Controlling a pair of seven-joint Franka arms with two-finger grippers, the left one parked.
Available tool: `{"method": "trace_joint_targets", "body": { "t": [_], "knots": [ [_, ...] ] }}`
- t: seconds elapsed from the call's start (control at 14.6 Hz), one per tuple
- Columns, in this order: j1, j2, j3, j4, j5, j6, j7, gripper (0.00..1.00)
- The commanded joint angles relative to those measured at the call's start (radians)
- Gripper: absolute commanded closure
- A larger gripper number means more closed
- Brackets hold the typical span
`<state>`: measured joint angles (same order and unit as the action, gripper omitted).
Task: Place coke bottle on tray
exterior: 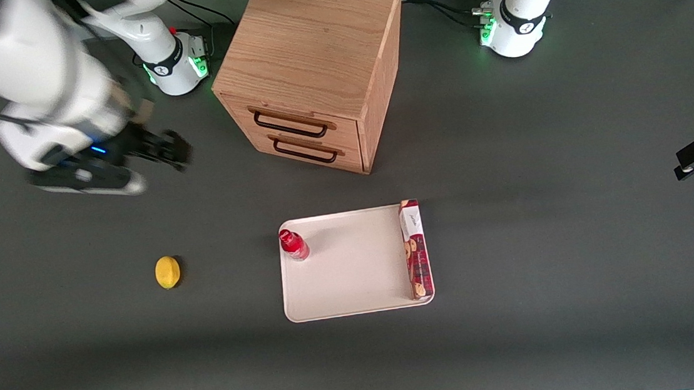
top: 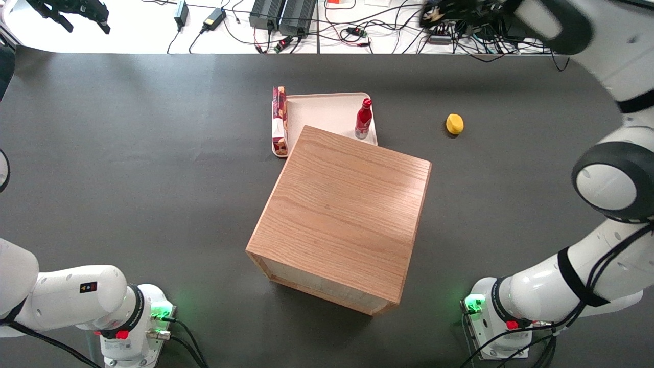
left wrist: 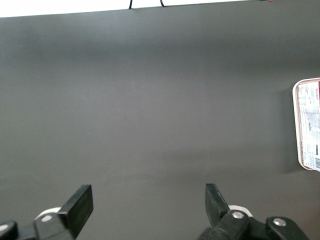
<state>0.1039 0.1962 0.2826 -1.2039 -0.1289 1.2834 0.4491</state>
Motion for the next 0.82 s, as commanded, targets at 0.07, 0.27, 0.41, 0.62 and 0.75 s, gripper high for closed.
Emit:
{"method": "trace_joint_targets", "body": {
  "t": [0.07,0.27,0.41,0.62,0.75],
  "knots": [
    [-0.013,-0.179,-0.258,-0.256,0.100,0.037,-0.298,0.00],
    [-0.013,-0.253,-0.347,-0.493,0.103,0.239,-0.392,0.00],
    [-0.013,-0.284,-0.349,-0.595,0.103,0.326,-0.392,0.00],
    [-0.012,-0.255,-0.350,-0.547,0.103,0.318,-0.398,0.00],
    [-0.009,-0.224,-0.344,-0.478,0.103,0.286,-0.385,0.00]
  ]
}}
